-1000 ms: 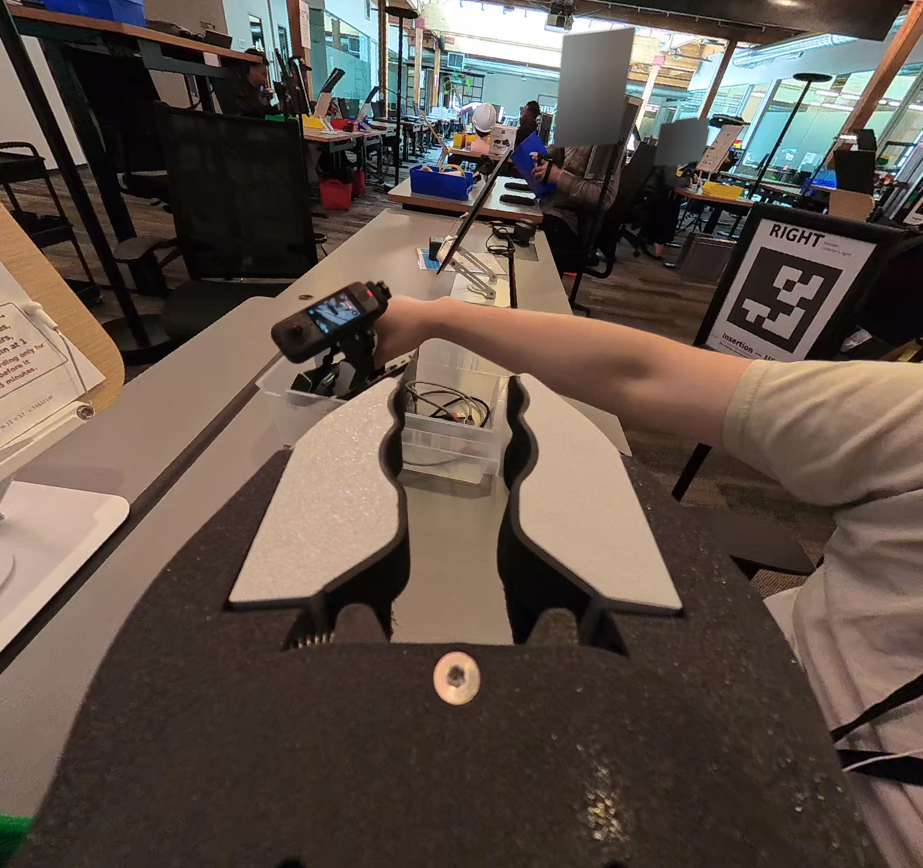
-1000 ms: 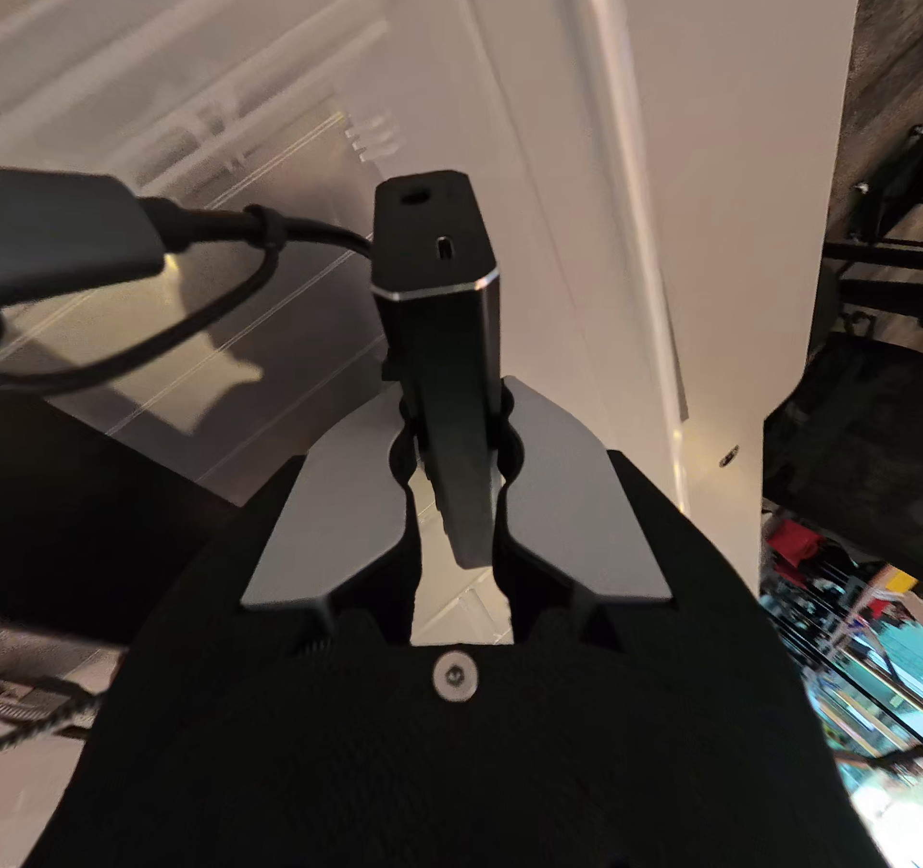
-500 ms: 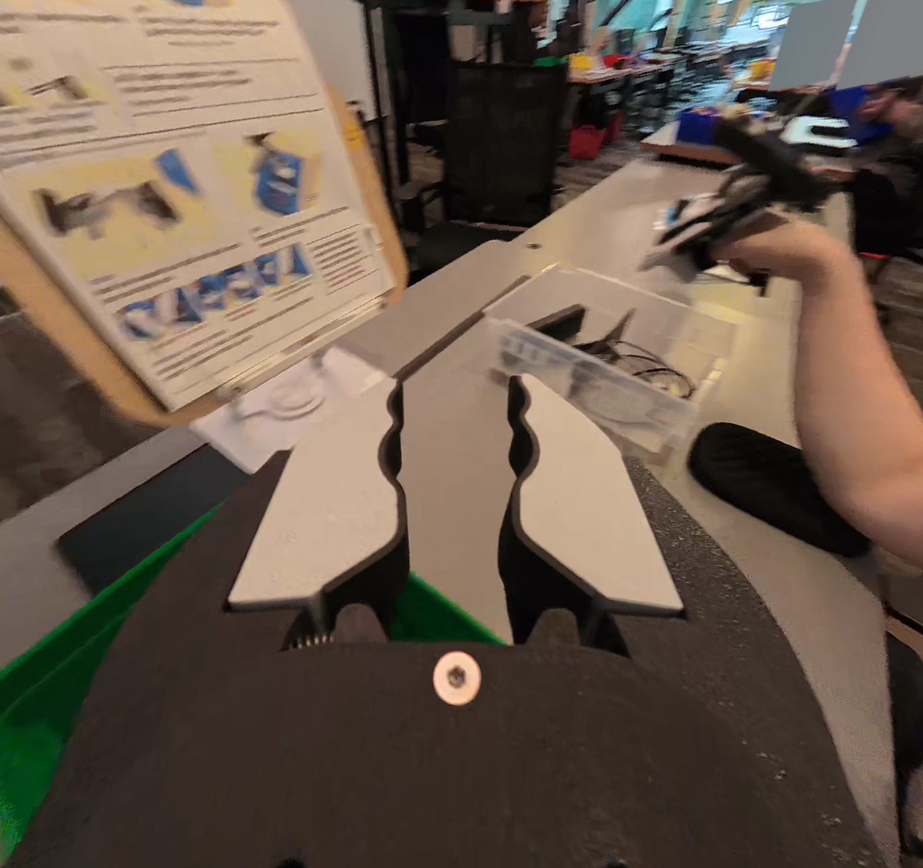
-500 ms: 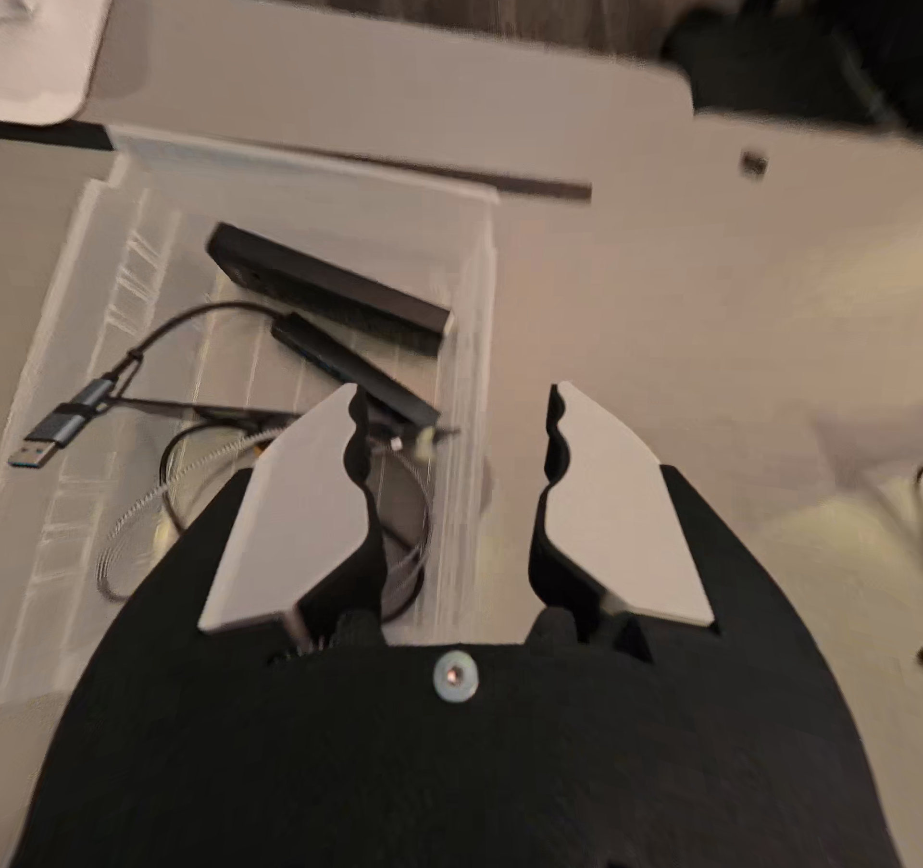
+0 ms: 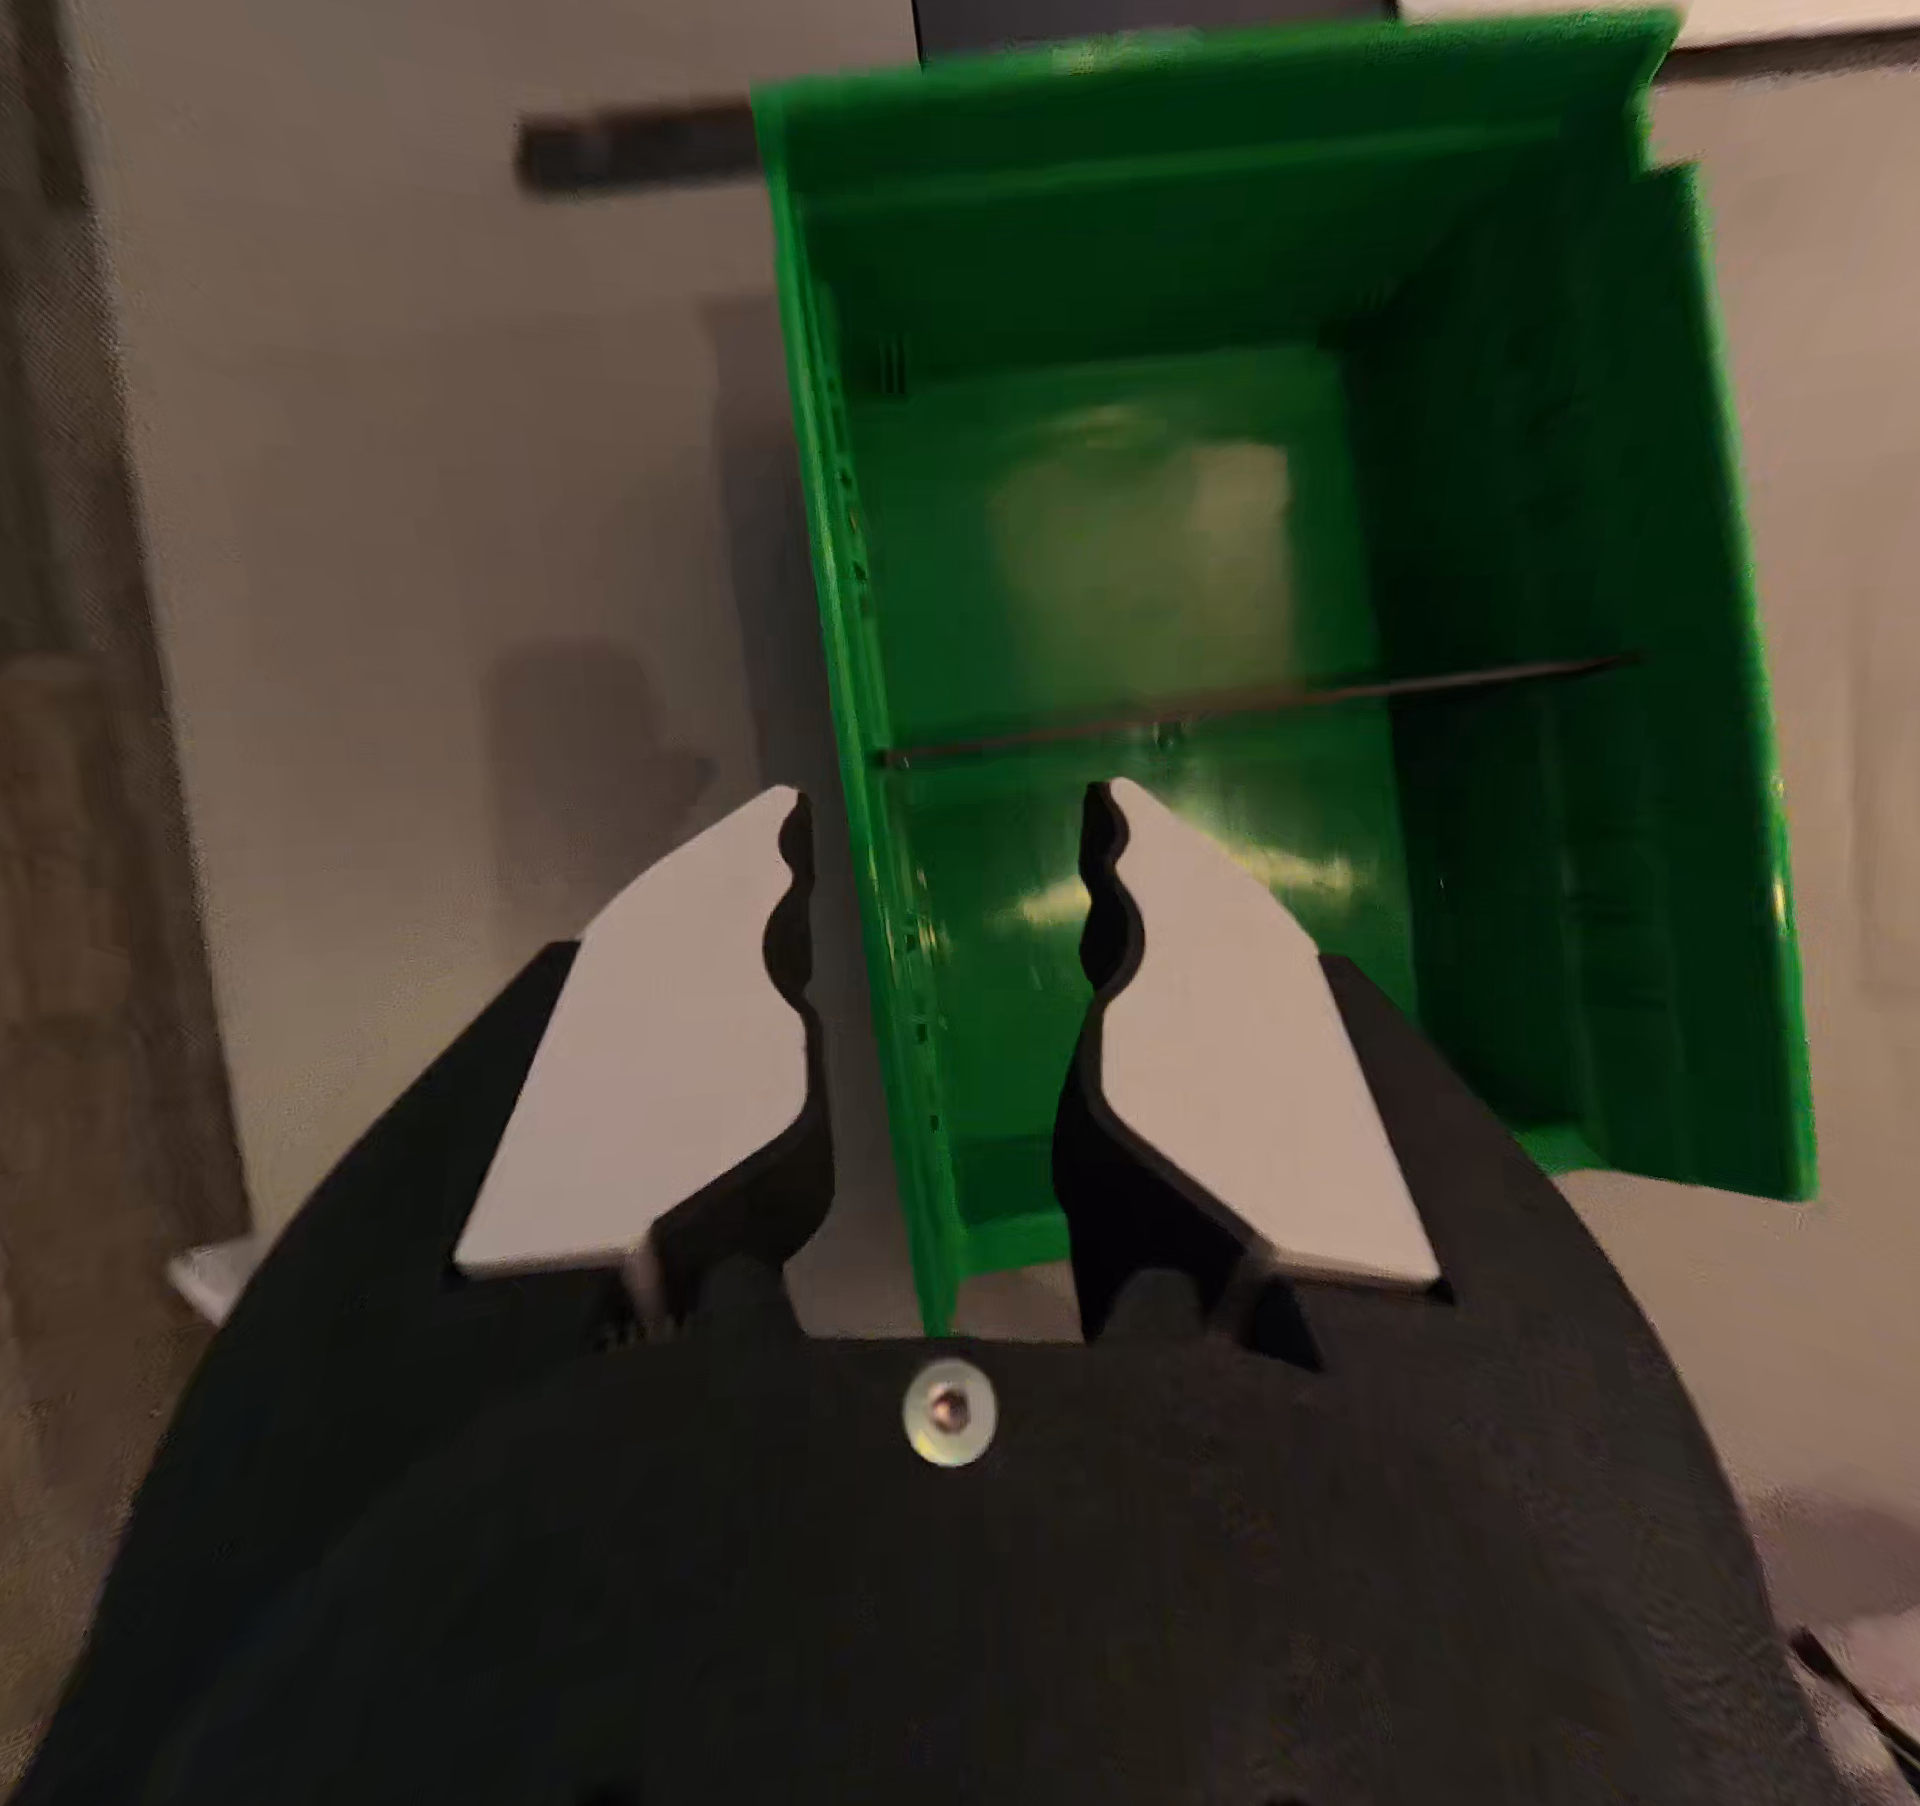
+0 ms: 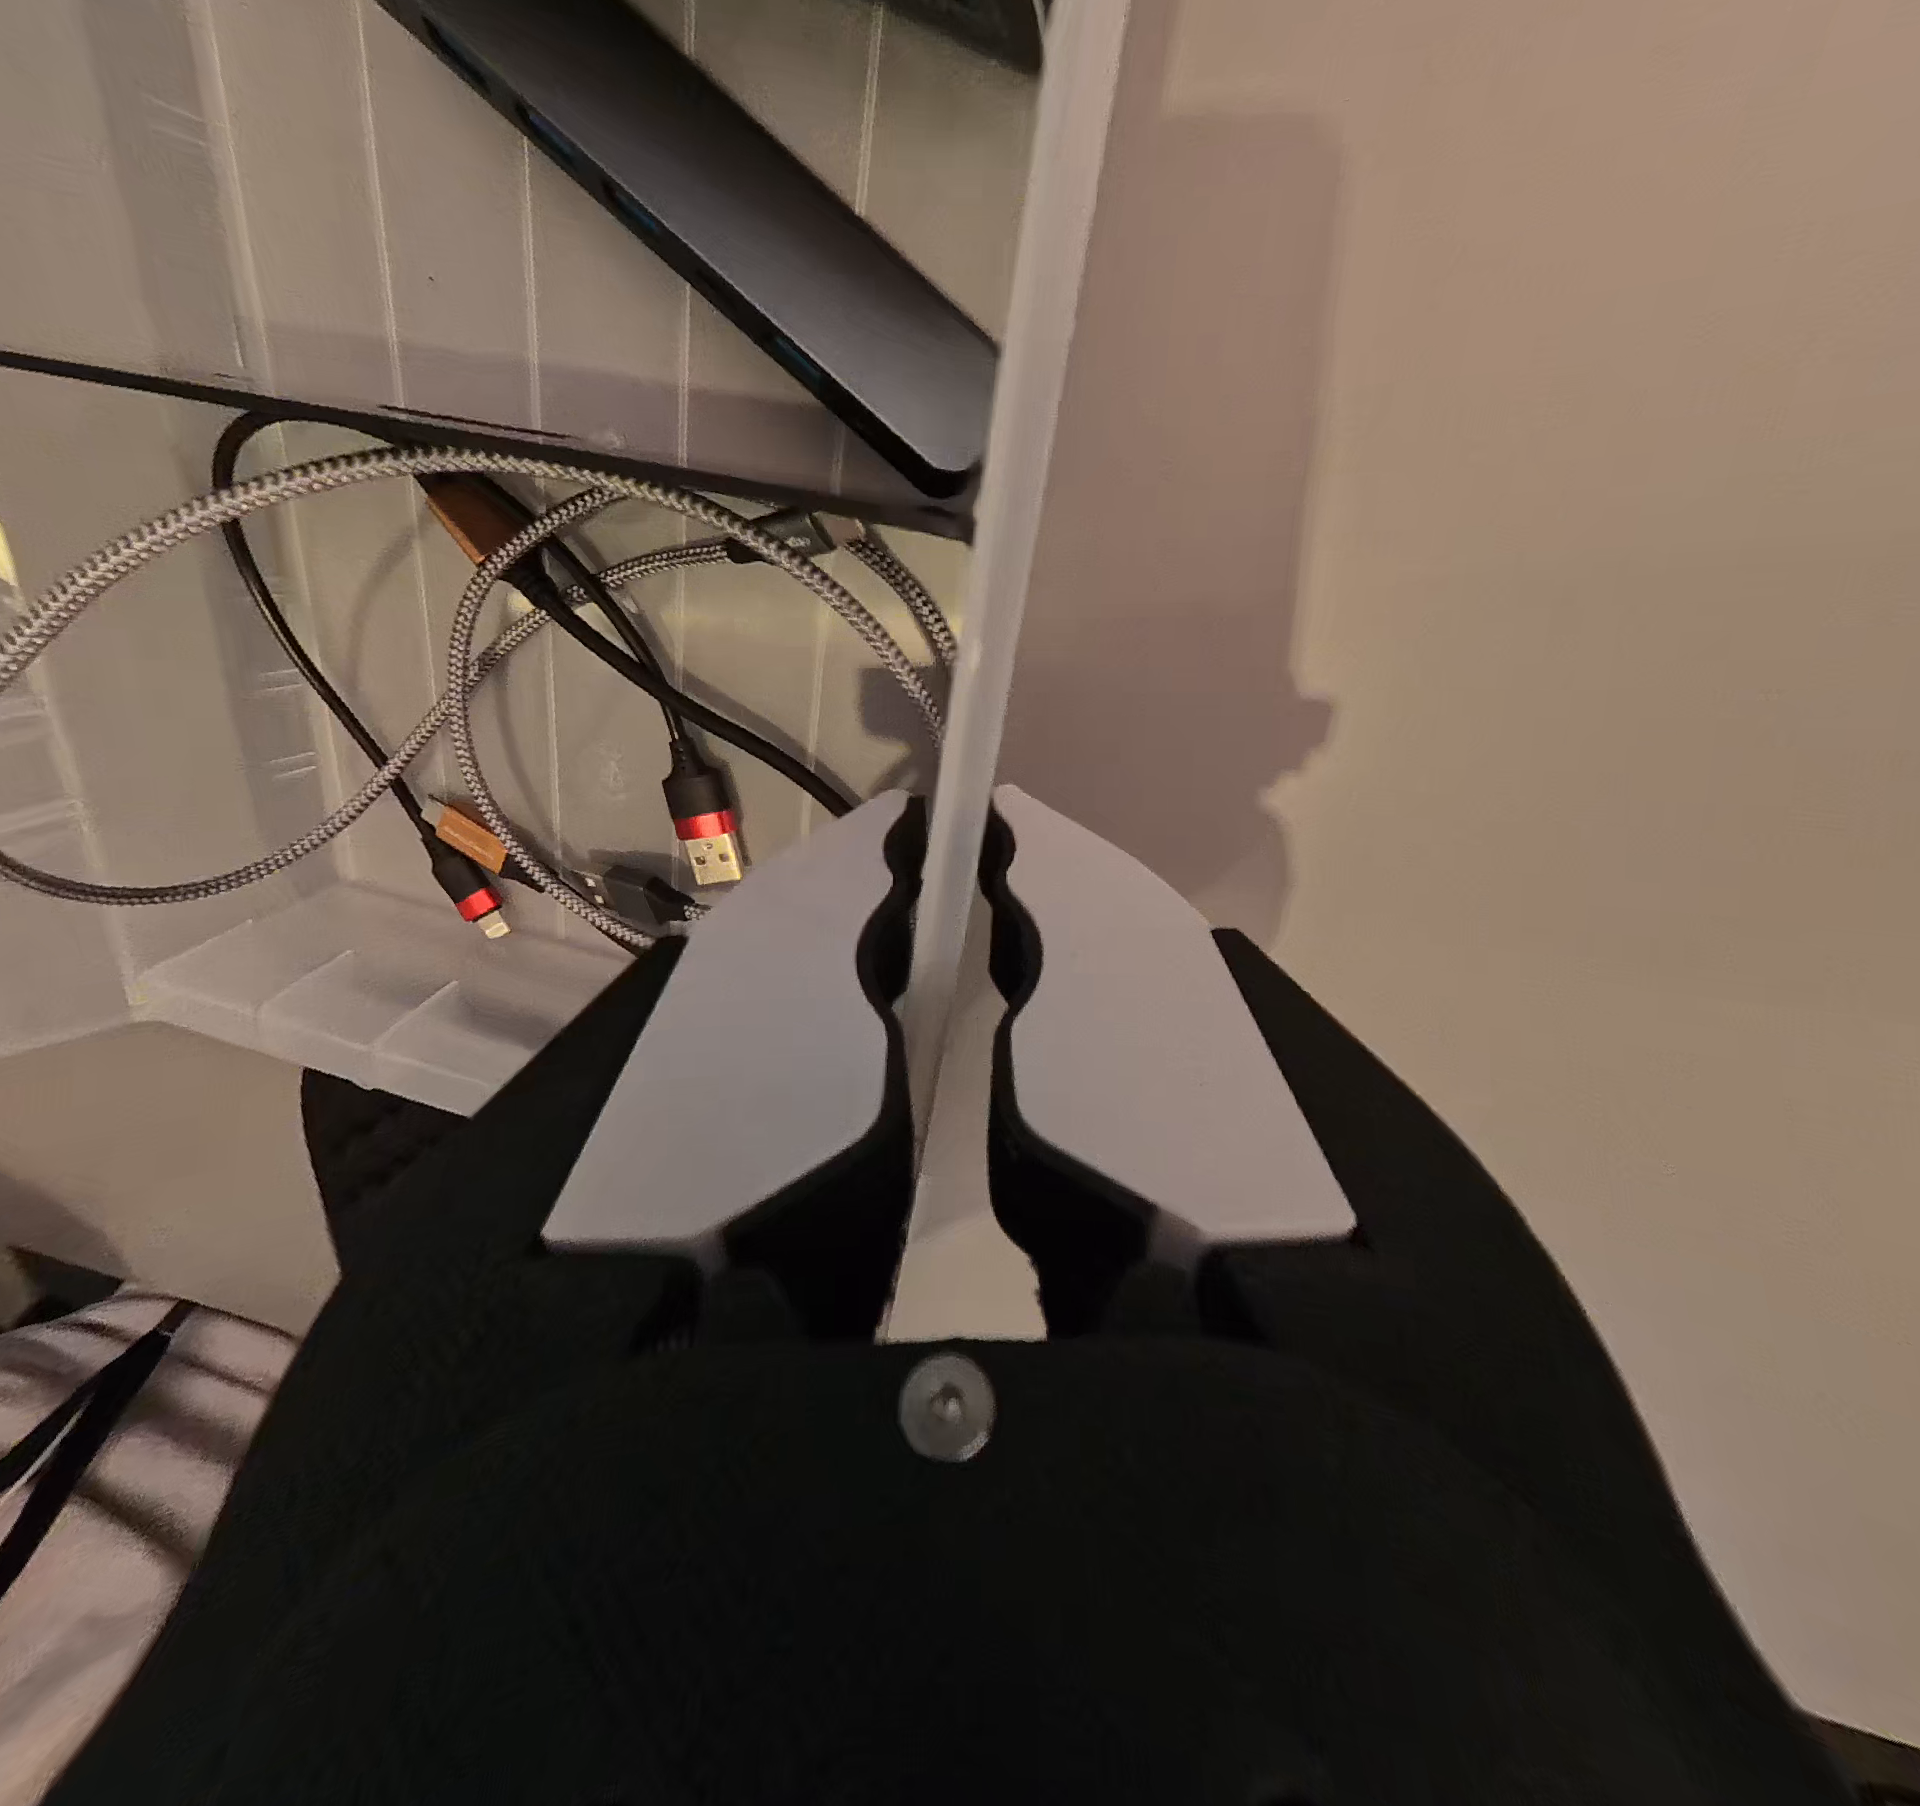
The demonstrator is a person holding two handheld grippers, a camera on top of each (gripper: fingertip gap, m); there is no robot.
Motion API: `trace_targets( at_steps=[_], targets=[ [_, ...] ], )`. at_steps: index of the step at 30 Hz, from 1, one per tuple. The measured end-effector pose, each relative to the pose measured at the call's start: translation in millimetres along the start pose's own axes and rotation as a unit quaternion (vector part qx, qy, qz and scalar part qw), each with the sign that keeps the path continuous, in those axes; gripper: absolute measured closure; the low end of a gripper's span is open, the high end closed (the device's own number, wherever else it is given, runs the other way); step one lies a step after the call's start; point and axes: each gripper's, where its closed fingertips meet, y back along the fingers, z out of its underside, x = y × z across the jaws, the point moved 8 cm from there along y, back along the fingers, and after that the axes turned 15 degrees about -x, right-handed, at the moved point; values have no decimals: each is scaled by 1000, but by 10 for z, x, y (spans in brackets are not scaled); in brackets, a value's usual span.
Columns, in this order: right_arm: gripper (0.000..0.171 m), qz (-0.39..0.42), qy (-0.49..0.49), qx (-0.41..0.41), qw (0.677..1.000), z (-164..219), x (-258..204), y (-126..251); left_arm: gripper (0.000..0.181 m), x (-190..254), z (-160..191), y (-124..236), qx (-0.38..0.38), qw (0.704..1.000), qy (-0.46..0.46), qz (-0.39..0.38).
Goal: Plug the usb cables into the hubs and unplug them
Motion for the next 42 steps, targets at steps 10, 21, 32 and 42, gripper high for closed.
trace_targets(
  at_steps=[10, 21, 32, 42],
  targets=[
    [162, 47, 41, -21, 998, -73, -165, -23, 137, -167, 93, -520, -144, 986, 27, 74],
    [159, 76, 107, -66, 989, -296, -714, -118, 172, 31, 111, -766, -245, 968, -25, 47],
    [151, 67, 175, -84, 979, -528, -1377, -247, 169, 828, -60, -893, -278, 953, -118, 39],
    [137, 138, 110, 113, 978, -428, -1804, 525, 161, 944, 26, -528, -245, 955, -118, 121]
  ],
)
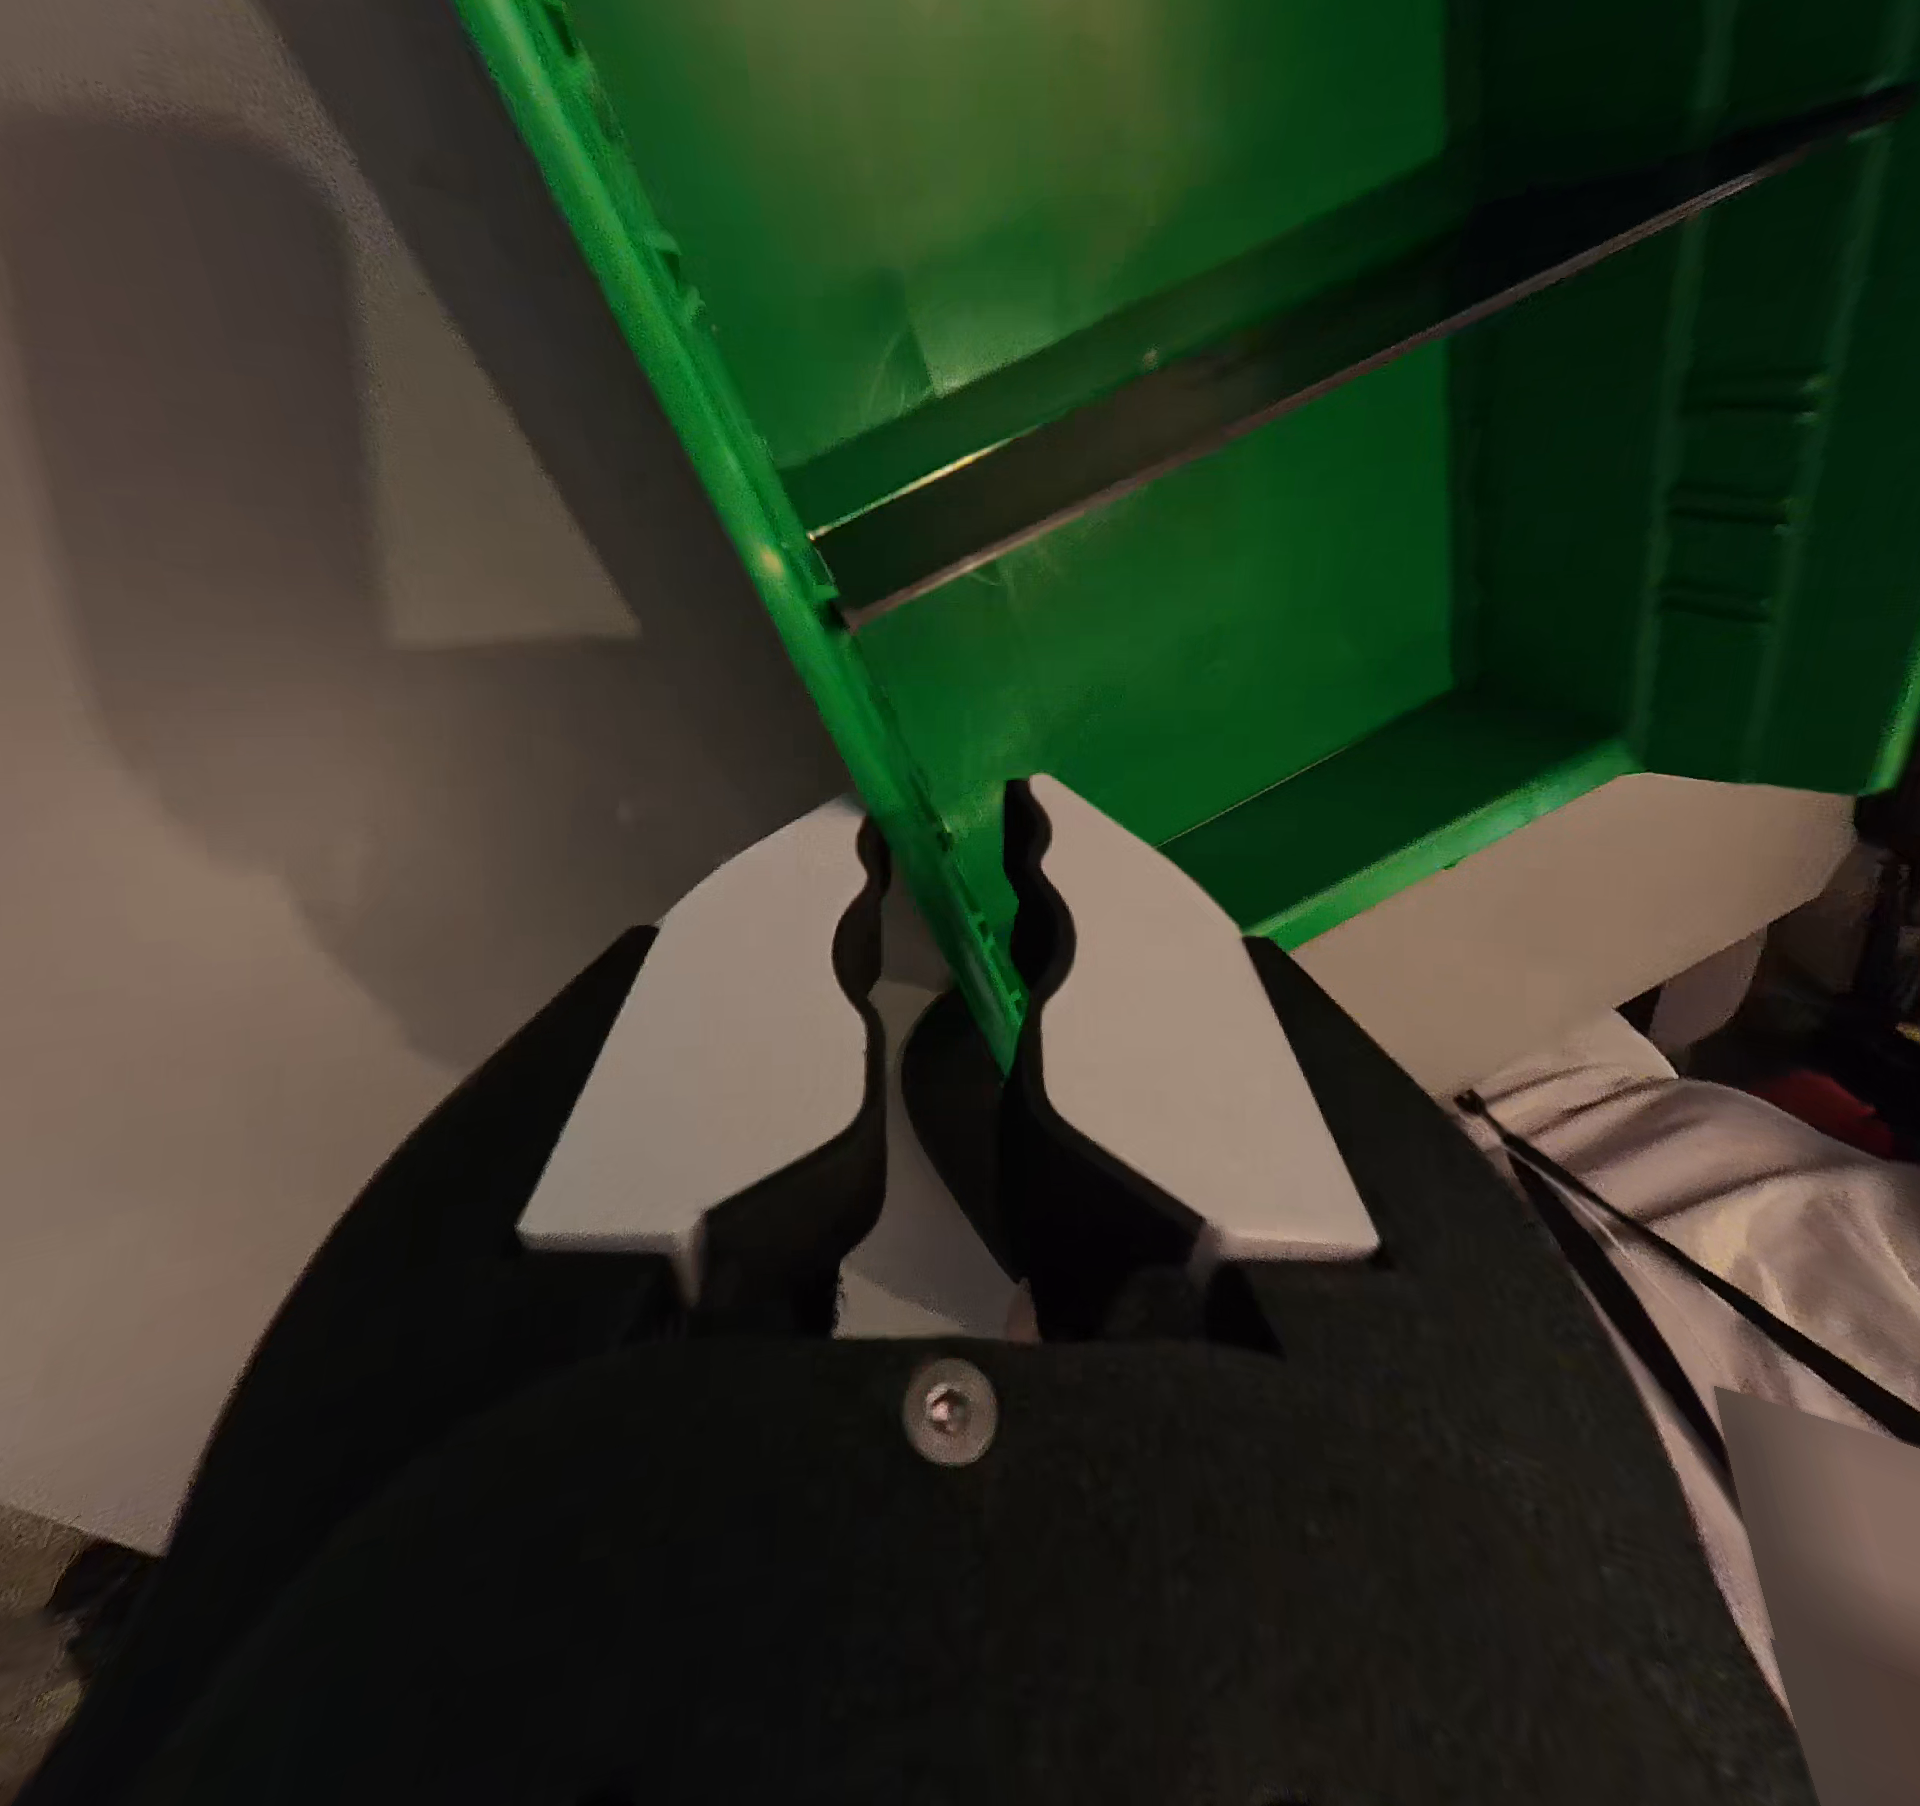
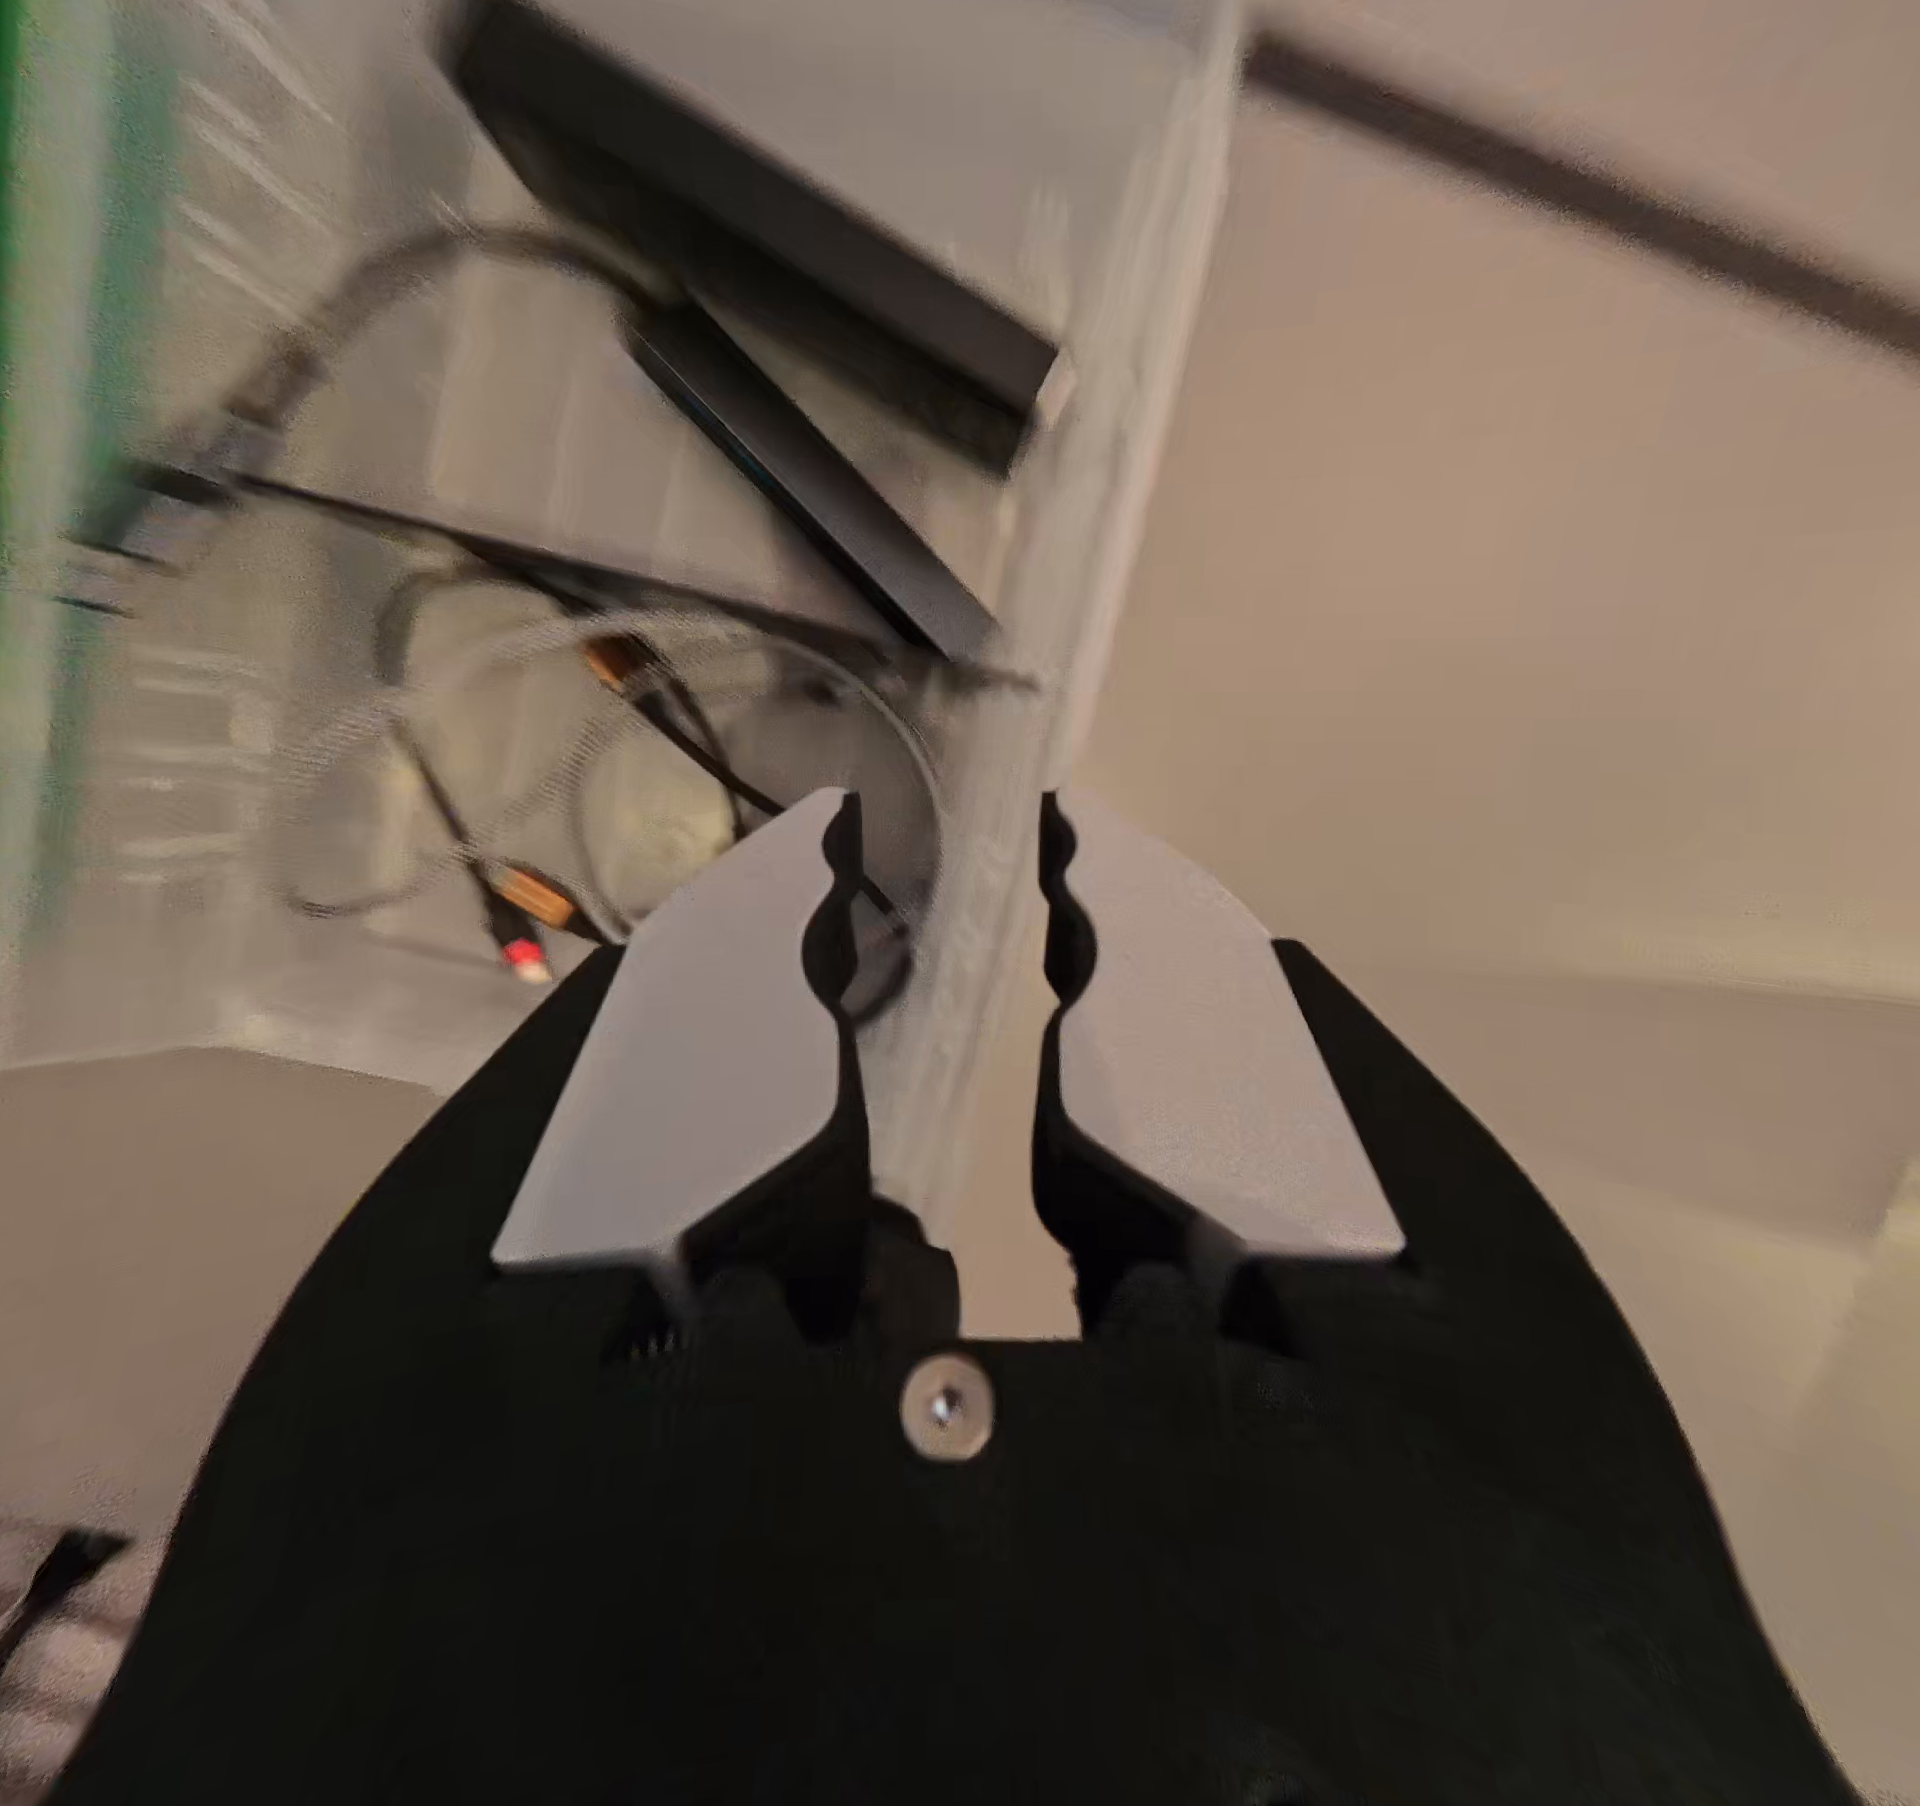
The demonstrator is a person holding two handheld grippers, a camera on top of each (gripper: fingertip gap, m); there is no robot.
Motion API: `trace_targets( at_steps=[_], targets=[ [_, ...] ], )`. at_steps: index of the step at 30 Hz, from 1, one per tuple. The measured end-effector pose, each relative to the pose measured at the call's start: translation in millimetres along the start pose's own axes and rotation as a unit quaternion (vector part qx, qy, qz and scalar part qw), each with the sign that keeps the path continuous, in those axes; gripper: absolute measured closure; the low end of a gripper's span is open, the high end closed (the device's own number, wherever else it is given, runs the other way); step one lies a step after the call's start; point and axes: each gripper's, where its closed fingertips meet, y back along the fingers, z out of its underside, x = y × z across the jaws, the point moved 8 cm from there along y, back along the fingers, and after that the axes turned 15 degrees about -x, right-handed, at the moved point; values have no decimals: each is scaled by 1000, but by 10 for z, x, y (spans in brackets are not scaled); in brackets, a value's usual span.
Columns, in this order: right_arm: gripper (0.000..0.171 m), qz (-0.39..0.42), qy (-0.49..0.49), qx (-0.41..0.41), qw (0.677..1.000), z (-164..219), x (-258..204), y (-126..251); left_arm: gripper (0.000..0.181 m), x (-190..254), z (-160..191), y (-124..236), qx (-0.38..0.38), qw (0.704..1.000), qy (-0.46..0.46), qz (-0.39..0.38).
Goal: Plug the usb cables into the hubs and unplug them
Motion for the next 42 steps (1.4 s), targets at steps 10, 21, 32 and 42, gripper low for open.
trace_targets(
  at_steps=[10, 21, 32, 42],
  targets=[
    [113, -288, 214, 134, 924, -133, -2055, 213, 165, 172, 233, 459, 130, 990, -61, -3],
    [128, -103, 153, -69, 980, -544, -2330, -457, 165, 491, 320, 634, 178, 977, -114, -25],
    [139, -144, 7, -164, 976, -580, -2428, -888, 166, 770, 358, 641, 183, 967, -170, -42],
    [163, -136, 23, -185, 973, -724, -2355, -902, 164, 991, 392, 754, 238, 951, -191, -60]
  ],
)
